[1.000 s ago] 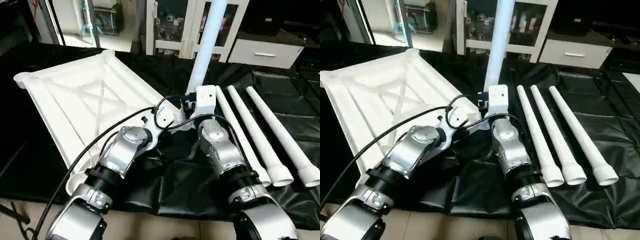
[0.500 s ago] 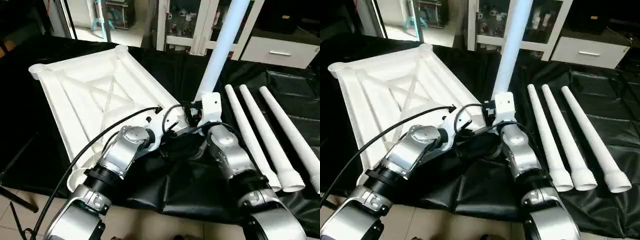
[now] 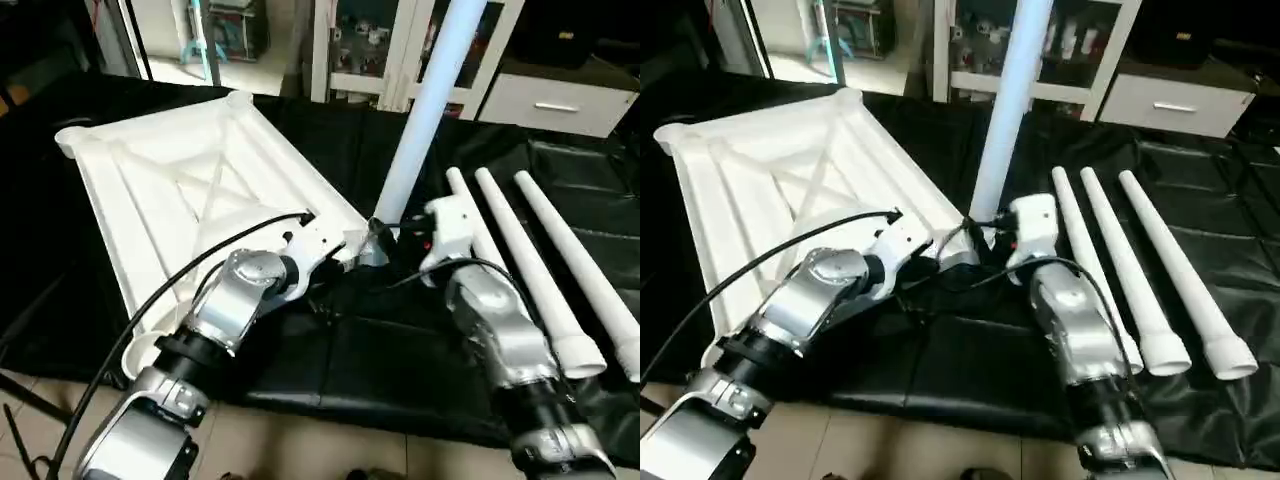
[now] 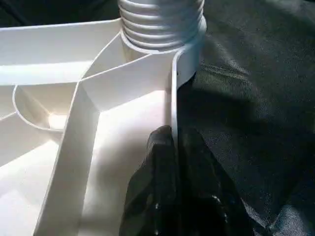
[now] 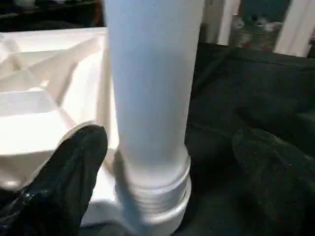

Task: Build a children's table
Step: Insert table leg to table base

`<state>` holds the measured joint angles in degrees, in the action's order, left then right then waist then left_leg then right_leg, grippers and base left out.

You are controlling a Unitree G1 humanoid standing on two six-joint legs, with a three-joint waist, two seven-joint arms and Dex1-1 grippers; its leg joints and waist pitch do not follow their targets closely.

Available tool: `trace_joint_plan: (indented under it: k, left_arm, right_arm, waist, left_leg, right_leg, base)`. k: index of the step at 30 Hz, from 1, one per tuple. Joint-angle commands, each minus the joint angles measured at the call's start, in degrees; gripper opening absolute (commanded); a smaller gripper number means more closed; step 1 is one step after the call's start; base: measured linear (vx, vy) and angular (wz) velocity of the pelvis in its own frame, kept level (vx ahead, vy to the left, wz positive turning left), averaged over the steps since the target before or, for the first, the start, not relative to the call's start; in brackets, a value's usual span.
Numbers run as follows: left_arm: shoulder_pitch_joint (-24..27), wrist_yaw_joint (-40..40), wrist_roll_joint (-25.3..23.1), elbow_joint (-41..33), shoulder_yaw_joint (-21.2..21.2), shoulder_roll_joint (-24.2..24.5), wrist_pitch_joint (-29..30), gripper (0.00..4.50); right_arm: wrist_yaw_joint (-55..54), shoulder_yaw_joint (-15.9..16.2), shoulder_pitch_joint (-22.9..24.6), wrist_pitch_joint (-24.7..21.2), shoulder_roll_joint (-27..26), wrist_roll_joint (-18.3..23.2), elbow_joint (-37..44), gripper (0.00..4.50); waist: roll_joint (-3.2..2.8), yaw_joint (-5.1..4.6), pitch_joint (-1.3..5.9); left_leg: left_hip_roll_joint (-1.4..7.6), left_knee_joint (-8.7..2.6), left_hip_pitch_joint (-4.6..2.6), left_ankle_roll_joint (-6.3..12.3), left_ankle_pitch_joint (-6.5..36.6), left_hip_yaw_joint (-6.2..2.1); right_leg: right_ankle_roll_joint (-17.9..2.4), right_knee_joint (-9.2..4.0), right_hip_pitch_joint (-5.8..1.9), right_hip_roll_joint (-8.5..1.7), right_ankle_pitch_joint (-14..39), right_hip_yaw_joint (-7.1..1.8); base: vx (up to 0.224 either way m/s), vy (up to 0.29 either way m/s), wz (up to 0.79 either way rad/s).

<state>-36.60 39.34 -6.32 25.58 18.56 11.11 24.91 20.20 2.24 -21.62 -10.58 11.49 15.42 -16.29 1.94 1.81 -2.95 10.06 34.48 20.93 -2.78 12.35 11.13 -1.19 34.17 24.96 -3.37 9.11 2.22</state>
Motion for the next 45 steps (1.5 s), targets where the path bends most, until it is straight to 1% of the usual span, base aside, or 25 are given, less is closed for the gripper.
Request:
trace_joint_plan:
  k: [1, 2, 4, 7, 9, 12, 15, 16, 18, 19, 21, 22, 26, 27, 31, 32, 34, 35, 36, 37, 38, 39, 40, 43, 45]
  left_arm:
    - [-0.97, -0.06, -0.34, 0.96, -0.76, 1.46, -1.03, 0.00]
    - [-0.94, 0.18, -0.22, 1.17, -0.75, 1.57, -1.28, 0.00]
    - [-0.80, 1.54, 0.05, 1.56, -0.34, 1.96, -2.31, 0.00]
    - [-0.33, 4.08, 0.68, 1.50, 0.32, 2.46, -4.34, 0.00]
    - [0.16, 6.47, 1.19, 1.16, 0.93, 3.10, -6.09, 0.00]
    - [0.92, 10.26, 2.15, 0.74, 1.68, 4.06, -9.18, 0.00]
    - [2.10, 15.43, 3.47, -0.52, 2.79, 5.56, -13.04, 0.00]
    - [2.10, 15.43, 3.47, -0.52, 2.79, 5.56, -13.04, 0.00]
    - [2.89, 18.51, 4.34, -1.65, 3.27, 6.31, -14.69, 0.00]
    - [3.20, 19.84, 4.91, -2.19, 3.37, 6.53, -14.62, 0.00]
    - [3.66, 22.08, 5.49, -2.96, 3.78, 7.09, -15.28, 0.00]
    - [3.69, 22.43, 5.53, -2.93, 3.83, 7.17, -15.41, 0.00]
    - [4.01, 25.23, 6.26, -2.80, 4.21, 7.71, -16.84, 0.00]
    - [4.09, 25.95, 6.47, -2.87, 4.24, 7.78, -17.10, 0.00]
    - [4.30, 27.40, 6.41, -3.37, 4.37, 7.84, -17.14, 0.00]
    - [4.26, 27.47, 6.33, -3.38, 4.42, 7.82, -17.17, 0.00]
    - [4.14, 27.75, 6.26, -3.31, 4.40, 7.74, -17.21, 0.00]
    - [4.11, 27.88, 6.21, -3.28, 4.39, 7.74, -17.26, 0.00]
    - [4.07, 28.18, 6.12, -3.25, 4.48, 7.80, -17.29, 0.00]
    - [4.02, 28.34, 6.06, -3.20, 4.55, 7.83, -17.30, 0.00]
    - [4.01, 28.65, 5.96, -3.24, 4.76, 7.98, -17.50, 0.00]
    - [4.00, 28.82, 5.89, -3.25, 4.81, 8.03, -17.60, 0.00]
    - [4.01, 28.99, 5.84, -3.26, 4.84, 8.07, -17.65, 0.00]
    - [4.07, 29.35, 5.79, -3.35, 4.90, 8.19, -17.62, 0.00]
    - [4.04, 29.57, 5.64, -3.34, 5.07, 8.34, -17.69, 0.00]
  right_arm:
    - [3.06, -1.44, 1.37, -1.97, 1.31, 2.98, 3.23, 4.46]
    - [4.05, -1.85, 2.24, -3.05, 1.93, 3.83, 4.66, 4.46]
    - [7.33, -2.20, 3.99, -4.78, 3.65, 5.64, 7.28, 4.46]
    - [11.43, -2.31, 5.71, -6.27, 5.72, 7.60, 10.08, 4.46]
    - [13.73, -2.57, 6.59, -6.38, 7.54, 8.30, 11.50, 4.46]
    - [16.63, -3.24, 7.39, -6.19, 10.19, 8.79, 12.82, 4.46]
    - [22.20, -3.11, 8.22, -6.68, 14.12, 9.66, 14.32, 4.46]
    - [22.20, -3.11, 8.22, -6.68, 14.12, 9.66, 14.32, 4.46]
    - [25.86, -3.51, 8.94, -8.64, 16.57, 11.31, 15.56, 4.46]
    - [27.19, -3.58, 9.16, -9.42, 17.64, 11.83, 15.98, 4.46]
    - [30.33, -3.21, 10.09, -10.16, 20.09, 12.31, 17.17, 4.46]
    - [30.80, -3.12, 10.22, -10.23, 20.43, 12.37, 17.31, 4.46]
    - [34.64, -1.90, 11.63, -11.14, 23.26, 13.17, 18.71, 4.46]
    - [35.38, -1.60, 11.86, -11.41, 23.69, 13.13, 18.99, 4.46]
    - [36.76, -0.89, 11.89, -11.61, 23.95, 12.68, 18.57, 4.46]
    - [36.67, -0.77, 11.63, -11.30, 23.75, 12.37, 18.19, 4.46]
    - [36.55, -0.64, 10.90, -11.16, 23.21, 12.03, 17.52, 4.46]
    - [36.29, -0.71, 10.57, -10.88, 22.88, 11.80, 17.18, 4.46]
    - [35.78, -0.78, 9.95, -10.08, 22.28, 11.27, 16.36, 4.46]
    - [35.55, -0.80, 9.63, -9.60, 22.00, 10.98, 15.86, 4.46]
    - [35.71, -0.56, 9.29, -9.24, 21.91, 10.75, 15.28, 4.46]
    - [36.10, -0.44, 9.13, -9.28, 21.90, 10.68, 15.03, 4.46]
    - [36.49, -0.28, 8.96, -9.24, 21.90, 10.49, 14.78, 4.46]
    - [37.74, 0.49, 8.30, -8.91, 22.06, 9.82, 13.95, 4.46]
    - [38.86, 1.04, 7.66, -8.91, 22.28, 9.74, 13.18, 4.20]
  waist:
    - [-0.33, 0.68, 4.07]
    - [-0.33, 0.70, 4.00]
    - [-0.45, 0.78, 3.99]
    - [-0.35, 0.87, 4.03]
    - [-0.40, 0.93, 3.99]
    - [-0.41, 1.23, 4.08]
    - [-0.38, 1.96, 4.02]
    - [-0.37, 2.09, 4.00]
    - [-0.22, 2.34, 3.99]
    - [-0.30, 2.40, 3.98]
    - [-0.30, 3.04, 3.96]
    - [-0.38, 3.34, 3.94]
    - [-0.32, 3.54, 3.90]
    - [-0.23, 3.63, 3.82]
    - [-0.16, 3.52, 3.86]
    - [-0.30, 3.56, 3.84]
    - [-0.31, 3.56, 3.88]
    - [-0.30, 3.54, 3.91]
    - [-0.46, 3.52, 3.98]
    - [-0.40, 3.44, 3.96]
    - [-0.43, 3.52, 4.02]
    - [-0.40, 3.55, 4.02]
    - [-0.57, 3.68, 4.10]
    - [-0.54, 3.65, 4.13]
    - [-0.54, 3.65, 4.11]
  left_leg:
    - [2.85, -3.58, -0.40, 5.91, 3.18, -1.15]
    - [2.82, -3.56, -0.33, 6.21, 3.22, -1.13]
    - [2.87, -3.57, -0.39, 6.05, 3.92, -1.19]
    - [2.84, -3.52, -0.45, 6.06, 4.09, -1.17]
    - [2.91, -3.53, -0.37, 6.12, 4.31, -1.22]
    - [2.94, -3.44, -0.53, 5.94, 3.73, -1.19]
    - [3.01, -3.42, -0.58, 6.31, 4.02, -1.15]
    - [2.99, -3.42, -0.51, 6.21, 4.19, -1.14]
    - [3.12, -3.42, -0.73, 6.36, 4.42, -1.08]
    - [3.11, -3.42, -0.75, 6.34, 4.55, -1.07]
    - [3.28, -3.43, -0.75, 6.06, 4.44, -1.12]
    - [3.31, -3.43, -1.00, 5.98, 4.61, -1.03]
    - [3.18, -3.42, -0.78, 5.49, 5.55, -1.10]
    - [3.17, -3.48, -0.68, 5.13, 6.15, -1.14]
    - [3.12, -3.47, -0.66, 4.55, 6.89, -1.21]
    - [3.11, -3.50, -0.66, 4.49, 6.99, -1.24]
    - [3.10, -3.51, -0.70, 4.29, 7.15, -1.23]
    - [3.09, -3.50, -0.66, 4.24, 7.03, -1.25]
    - [3.07, -3.47, -0.60, 4.15, 6.77, -1.29]
    - [3.04, -3.50, -0.56, 4.14, 6.65, -1.29]
    - [3.03, -3.40, -0.66, 4.03, 6.54, -1.20]
    - [2.99, -3.40, -0.64, 4.09, 6.39, -1.21]
    - [3.03, -3.39, -0.66, 4.29, 5.80, -1.23]
    - [3.07, -3.38, -0.58, 4.67, 5.45, -1.26]
    - [3.02, -3.33, -0.56, 4.60, 6.14, -1.22]
  right_leg:
    - [-15.61, -2.51, -4.64, -4.36, -0.13, -2.49]
    - [-15.60, -2.62, -4.65, -4.34, -0.14, -2.50]
    - [-15.62, -2.77, -4.62, -4.39, 1.09, -2.45]
    - [-15.47, -2.85, -4.60, -4.34, 1.34, -2.41]
    - [-15.48, -2.83, -4.58, -4.42, 1.68, -2.42]
    - [-15.52, -2.66, -4.50, -4.36, 1.16, -2.42]
    - [-15.42, -2.63, -4.55, -4.49, 1.45, -2.45]
    - [-15.20, -2.63, -4.52, -4.47, 1.92, -2.43]
    - [-15.01, -2.74, -4.39, -4.47, 2.65, -2.43]
    - [-15.08, -2.69, -4.34, -4.50, 2.97, -2.41]
    - [-14.72, -2.66, -4.37, -4.56, 3.92, -2.41]
    - [-14.55, -2.73, -4.06, -4.56, 4.20, -2.39]
    - [-14.13, -2.91, -4.21, -4.64, 5.96, -2.37]
    - [-13.49, -3.02, -4.27, -4.67, 7.29, -2.35]
    - [-12.54, -3.26, -4.13, -4.71, 9.98, -2.31]
    - [-12.47, -3.33, -4.10, -4.75, 10.34, -2.31]
    - [-12.15, -3.40, -4.02, -4.69, 11.05, -2.26]
    - [-12.10, -3.35, -4.05, -4.65, 11.00, -2.23]
    - [-12.15, -3.25, -4.07, -4.72, 10.64, -2.23]
    - [-12.17, -3.26, -4.04, -4.62, 10.54, -2.18]
    - [-12.35, -3.29, -3.98, -4.67, 10.17, -2.22]
    - [-12.38, -3.24, -4.04, -4.60, 9.84, -2.20]
    - [-12.58, -3.08, -4.09, -4.61, 8.71, -2.20]
    - [-13.26, -2.86, -4.15, -4.59, 7.06, -2.10]
    - [-13.33, -3.01, -4.24, -4.71, 7.66, -2.14]
  base:
    - [0.000, 0.000, 0.00]
    - [0.000, 0.000, 0.00]
    - [0.000, 0.000, 0.00]
    - [0.000, 0.000, 0.00]
    - [0.000, 0.000, 0.00]
    - [0.000, 0.000, 0.00]
    - [0.000, 0.000, 0.00]
    - [0.000, 0.000, 0.00]
    - [0.000, 0.000, 0.00]
    - [0.000, 0.000, 0.00]
    - [0.000, 0.000, 0.00]
    - [0.000, 0.000, 0.00]
    - [0.000, 0.000, 0.00]
    - [0.000, 0.000, 0.00]
    - [0.000, 0.000, 0.00]
    - [0.000, 0.000, 0.00]
    - [0.000, 0.000, 0.00]
    - [0.000, 0.000, 0.00]
    - [0.000, 0.000, 0.00]
    - [0.000, 0.000, 0.00]
    - [0.000, 0.000, 0.00]
    - [0.000, 0.000, 0.00]
    - [0.000, 0.000, 0.00]
    - [0.000, 0.000, 0.00]
    - [0.000, 0.000, 0.00]
